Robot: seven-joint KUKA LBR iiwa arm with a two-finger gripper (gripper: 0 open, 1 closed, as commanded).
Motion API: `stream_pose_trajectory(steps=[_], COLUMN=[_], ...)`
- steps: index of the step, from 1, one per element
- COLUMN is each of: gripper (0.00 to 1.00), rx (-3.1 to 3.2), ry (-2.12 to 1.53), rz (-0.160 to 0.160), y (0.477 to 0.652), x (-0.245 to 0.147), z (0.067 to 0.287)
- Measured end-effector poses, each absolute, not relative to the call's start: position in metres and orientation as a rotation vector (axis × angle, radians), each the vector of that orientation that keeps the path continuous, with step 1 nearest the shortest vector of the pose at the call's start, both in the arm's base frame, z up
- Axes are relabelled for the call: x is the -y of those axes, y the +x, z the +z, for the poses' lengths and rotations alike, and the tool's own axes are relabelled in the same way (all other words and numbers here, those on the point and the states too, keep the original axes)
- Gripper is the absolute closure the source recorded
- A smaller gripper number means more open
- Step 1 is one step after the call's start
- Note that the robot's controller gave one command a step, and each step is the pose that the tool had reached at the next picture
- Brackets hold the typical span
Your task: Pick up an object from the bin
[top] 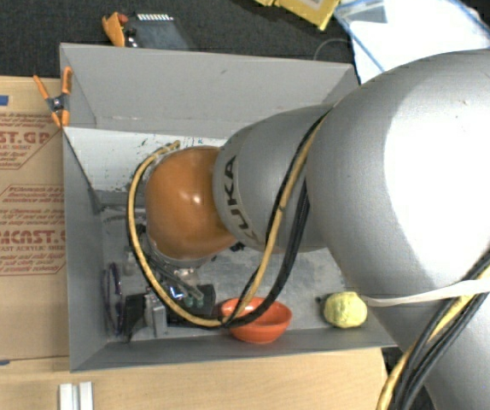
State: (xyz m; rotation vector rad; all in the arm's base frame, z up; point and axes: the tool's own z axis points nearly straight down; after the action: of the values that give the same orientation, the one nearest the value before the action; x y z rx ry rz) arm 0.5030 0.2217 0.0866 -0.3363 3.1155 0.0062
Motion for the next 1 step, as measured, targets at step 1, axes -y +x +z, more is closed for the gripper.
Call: stream_pose_trajectory(steps=[1], gripper=[0.00], rx=[-3.020], ry=[-0.852], rz=[0.003], y=[0.4875], x=[-0.2259], z=[0.1115])
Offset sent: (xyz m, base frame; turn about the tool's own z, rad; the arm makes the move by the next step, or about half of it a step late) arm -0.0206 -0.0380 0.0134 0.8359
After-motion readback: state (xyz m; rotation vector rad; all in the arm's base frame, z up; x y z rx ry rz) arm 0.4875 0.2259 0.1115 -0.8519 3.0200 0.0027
